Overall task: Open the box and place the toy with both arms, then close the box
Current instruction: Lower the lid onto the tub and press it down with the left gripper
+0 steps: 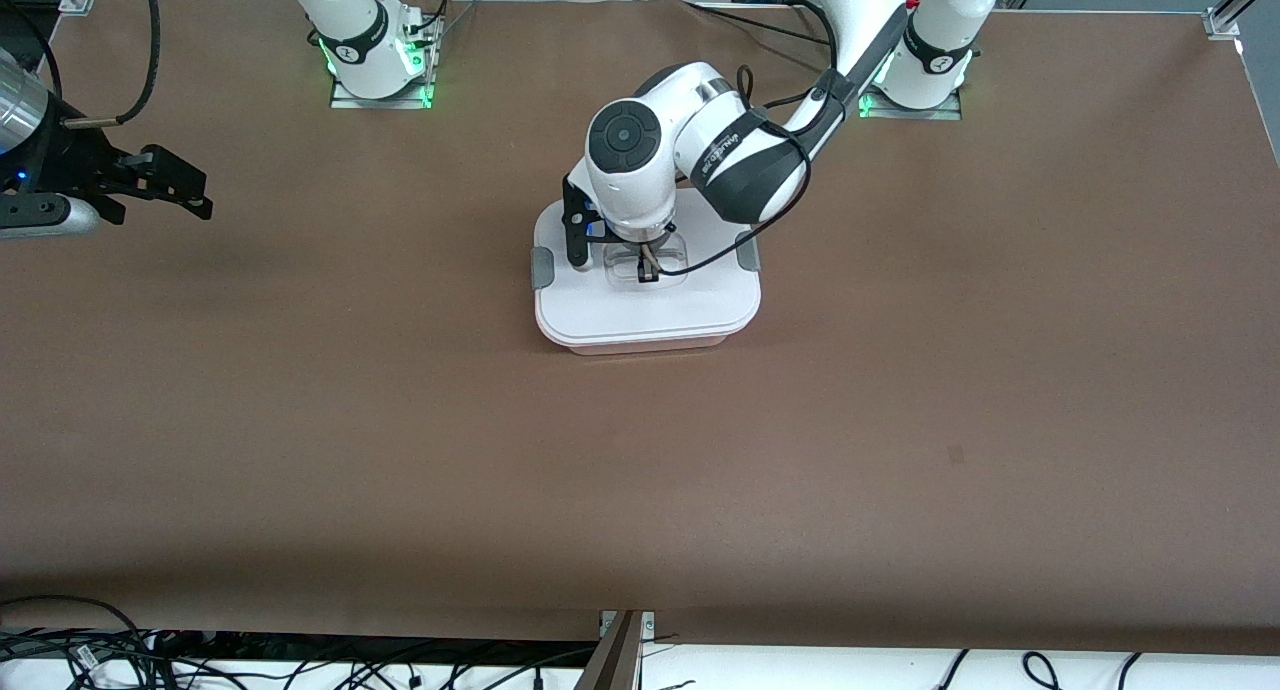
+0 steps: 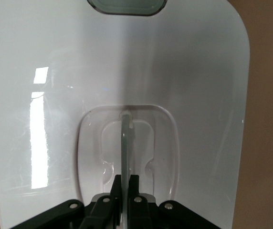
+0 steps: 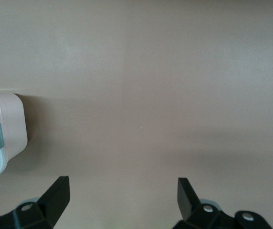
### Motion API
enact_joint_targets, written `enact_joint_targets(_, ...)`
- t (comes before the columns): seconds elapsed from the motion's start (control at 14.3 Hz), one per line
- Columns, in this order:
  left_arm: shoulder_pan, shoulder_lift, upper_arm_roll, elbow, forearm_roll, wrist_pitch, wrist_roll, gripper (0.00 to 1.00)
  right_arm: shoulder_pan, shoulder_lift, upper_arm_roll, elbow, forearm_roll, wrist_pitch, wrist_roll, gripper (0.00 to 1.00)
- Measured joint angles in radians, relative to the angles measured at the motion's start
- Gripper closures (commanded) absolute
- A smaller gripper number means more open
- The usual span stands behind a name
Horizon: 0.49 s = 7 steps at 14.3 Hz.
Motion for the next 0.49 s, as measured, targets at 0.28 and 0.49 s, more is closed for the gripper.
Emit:
enact_joint_targets(0.28,-0.003,0.006,0.0,0.004,0.012,0.003,0.0,1.0,0.0,0.0,-0.002,0.001,0.0,0.0,0.0,0.0)
enact_joint_targets(0.49,-0.003,0.006,0.0,0.005,0.013,0.003,0.0,1.0,-0.001,0.0,-0.005,0.001,0.0,0.0,0.0,0.0)
